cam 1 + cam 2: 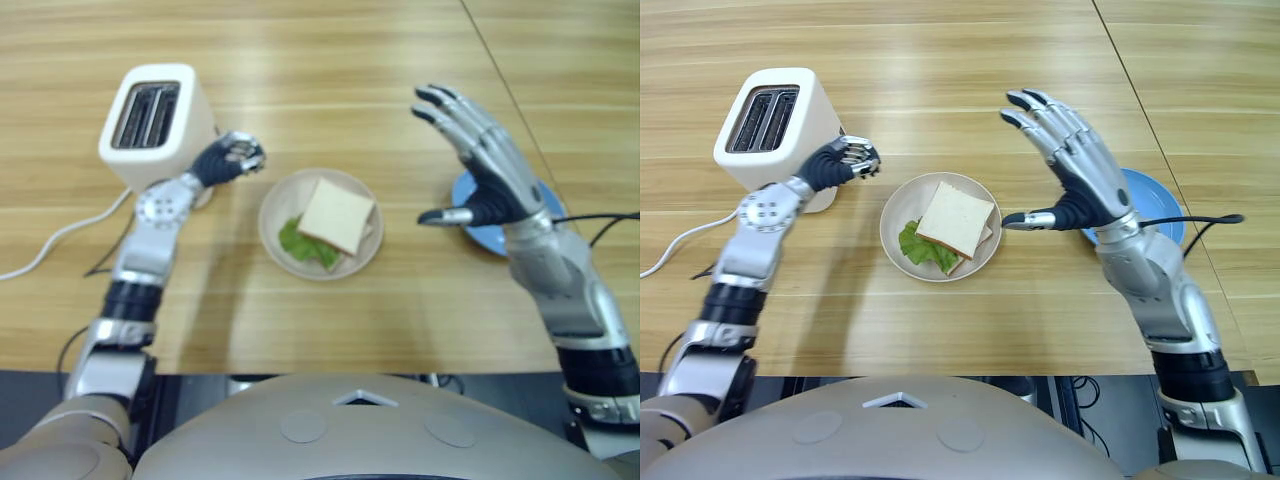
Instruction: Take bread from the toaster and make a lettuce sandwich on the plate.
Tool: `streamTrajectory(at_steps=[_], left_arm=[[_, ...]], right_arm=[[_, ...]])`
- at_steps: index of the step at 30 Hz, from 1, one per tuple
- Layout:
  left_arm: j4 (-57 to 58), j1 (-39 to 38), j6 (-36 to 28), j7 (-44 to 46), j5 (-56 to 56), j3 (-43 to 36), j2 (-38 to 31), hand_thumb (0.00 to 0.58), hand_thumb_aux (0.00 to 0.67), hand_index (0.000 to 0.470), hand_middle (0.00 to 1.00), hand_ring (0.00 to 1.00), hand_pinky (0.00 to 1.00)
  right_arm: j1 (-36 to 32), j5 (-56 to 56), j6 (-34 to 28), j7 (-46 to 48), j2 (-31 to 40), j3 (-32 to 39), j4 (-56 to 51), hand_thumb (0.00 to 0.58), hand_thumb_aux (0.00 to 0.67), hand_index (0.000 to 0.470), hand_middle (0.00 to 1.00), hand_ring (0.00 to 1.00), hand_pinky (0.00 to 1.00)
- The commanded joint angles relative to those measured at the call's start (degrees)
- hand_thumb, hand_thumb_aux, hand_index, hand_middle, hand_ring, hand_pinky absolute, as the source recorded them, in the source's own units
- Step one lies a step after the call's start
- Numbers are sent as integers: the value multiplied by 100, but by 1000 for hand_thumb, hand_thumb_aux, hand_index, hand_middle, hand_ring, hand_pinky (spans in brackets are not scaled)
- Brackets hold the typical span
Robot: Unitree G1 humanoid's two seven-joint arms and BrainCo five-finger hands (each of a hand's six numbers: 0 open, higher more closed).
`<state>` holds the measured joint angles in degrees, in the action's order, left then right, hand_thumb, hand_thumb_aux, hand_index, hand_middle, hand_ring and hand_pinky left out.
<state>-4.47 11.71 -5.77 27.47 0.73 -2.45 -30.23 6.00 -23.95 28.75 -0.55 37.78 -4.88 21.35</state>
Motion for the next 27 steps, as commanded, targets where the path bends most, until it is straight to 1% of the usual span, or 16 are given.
streamTrajectory(at_steps=[1,2,5,8,11,13,20,24,27], left_arm=[[-1042,-737,-629,401,144,431,-822,580,670,460,1000,1000,1000],[-1208,-916,-739,410,202,600,-1024,580,670,460,1000,1000,1000],[-1520,-1273,-799,678,199,652,-1393,580,670,460,1000,1000,1000],[-1551,-1631,-642,1016,511,175,-1684,580,670,460,1000,1000,1000],[-1319,-1943,-45,1207,1190,-488,-1984,580,670,460,1000,1000,1000],[-1257,-2008,101,1318,1367,-774,-2006,580,670,460,1000,1000,1000],[-714,-1687,-27,1463,1799,-1525,-1561,580,670,460,1000,1000,1000],[-342,-1503,-96,1503,1964,-1835,-1249,580,670,460,1000,1000,1000],[-23,-1280,-125,1409,2058,-1925,-1019,580,670,460,1000,1000,1000]], right_arm=[[656,477,-180,948,405,-71,55,580,670,460,1000,1000,1000],[862,552,30,1136,558,-3,97,580,670,460,1000,1000,1000],[1363,822,32,1667,738,168,477,580,670,460,1000,1000,1000],[1667,890,-240,2248,905,369,616,580,670,460,1000,1000,1000],[1902,921,-620,2794,1060,574,408,580,670,460,1000,1000,1000],[1970,915,-774,3090,1139,751,168,580,670,460,1000,1000,1000],[1747,480,-1208,3705,1035,1498,-642,580,670,460,1000,1000,1000],[1372,175,-1344,3880,896,1933,-1107,580,670,460,1000,1000,1000],[924,58,-1283,3895,716,2180,-1445,580,670,460,1000,1000,1000]])
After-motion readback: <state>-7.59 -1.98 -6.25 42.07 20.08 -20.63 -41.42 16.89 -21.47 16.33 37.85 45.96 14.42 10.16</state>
